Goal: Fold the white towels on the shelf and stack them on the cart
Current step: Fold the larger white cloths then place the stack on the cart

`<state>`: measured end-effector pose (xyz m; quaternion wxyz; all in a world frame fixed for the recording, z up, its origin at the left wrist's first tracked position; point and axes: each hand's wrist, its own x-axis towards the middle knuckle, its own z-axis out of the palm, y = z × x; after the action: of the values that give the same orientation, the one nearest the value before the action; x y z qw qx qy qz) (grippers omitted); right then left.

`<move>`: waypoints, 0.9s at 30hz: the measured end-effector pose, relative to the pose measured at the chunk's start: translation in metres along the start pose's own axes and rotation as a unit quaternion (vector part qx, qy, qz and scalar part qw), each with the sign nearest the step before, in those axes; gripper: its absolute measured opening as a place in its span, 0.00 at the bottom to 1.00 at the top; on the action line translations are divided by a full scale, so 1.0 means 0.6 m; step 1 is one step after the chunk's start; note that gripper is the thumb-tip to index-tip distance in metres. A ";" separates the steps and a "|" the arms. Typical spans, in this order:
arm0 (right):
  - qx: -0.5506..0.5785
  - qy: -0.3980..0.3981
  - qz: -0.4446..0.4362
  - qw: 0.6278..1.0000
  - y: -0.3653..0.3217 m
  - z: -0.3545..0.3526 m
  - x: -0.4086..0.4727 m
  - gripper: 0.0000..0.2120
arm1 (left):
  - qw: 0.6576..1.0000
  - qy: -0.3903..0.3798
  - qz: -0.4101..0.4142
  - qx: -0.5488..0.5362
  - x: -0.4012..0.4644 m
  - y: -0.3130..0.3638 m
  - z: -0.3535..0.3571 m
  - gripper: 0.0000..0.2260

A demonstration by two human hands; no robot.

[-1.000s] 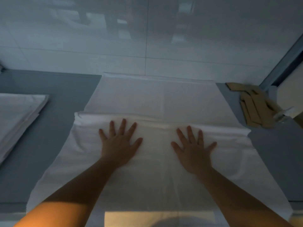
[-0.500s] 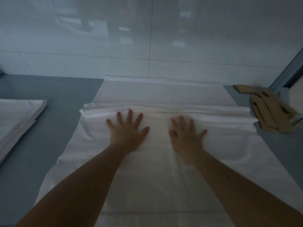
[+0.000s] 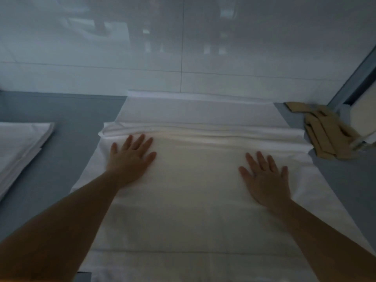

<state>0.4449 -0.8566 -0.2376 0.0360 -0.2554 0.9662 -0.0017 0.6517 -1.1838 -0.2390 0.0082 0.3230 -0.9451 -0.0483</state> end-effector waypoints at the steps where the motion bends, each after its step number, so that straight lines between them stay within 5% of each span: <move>1: 0.003 0.001 0.003 1.000 -0.003 0.000 -0.001 0.30 | 0.999 -0.007 -0.040 -0.003 -0.010 0.002 -0.001 0.27; 4: 0.002 0.013 -0.003 1.000 -0.007 0.000 -0.003 0.30 | 0.996 -0.032 -0.087 -0.004 -0.064 0.076 0.007 0.29; 9: 0.024 -0.044 0.043 0.998 -0.041 -0.027 -0.015 0.27 | 0.999 -0.014 0.034 0.001 -0.167 0.242 0.049 0.34; 15: 0.022 0.029 -0.121 0.992 -0.126 0.007 -0.123 0.24 | 0.998 0.008 0.049 0.029 -0.169 0.207 0.038 0.32; 22: 0.003 -0.031 0.023 0.999 0.076 -0.008 -0.128 0.27 | 0.998 -0.029 -0.055 0.018 -0.212 0.067 0.001 0.29; 25: 0.037 -0.063 0.074 0.995 0.054 -0.027 -0.141 0.26 | 0.993 -0.062 -0.103 0.009 -0.216 0.103 -0.016 0.25; 27: 0.052 -0.061 0.003 0.997 -0.021 -0.033 -0.172 0.24 | 0.996 -0.078 -0.038 0.013 -0.232 0.169 -0.020 0.24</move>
<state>0.5391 -0.8167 -0.2103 0.1077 -0.2498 0.9616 -0.0363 0.7006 -1.0200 -0.2148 -0.0714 0.3541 -0.9305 -0.0611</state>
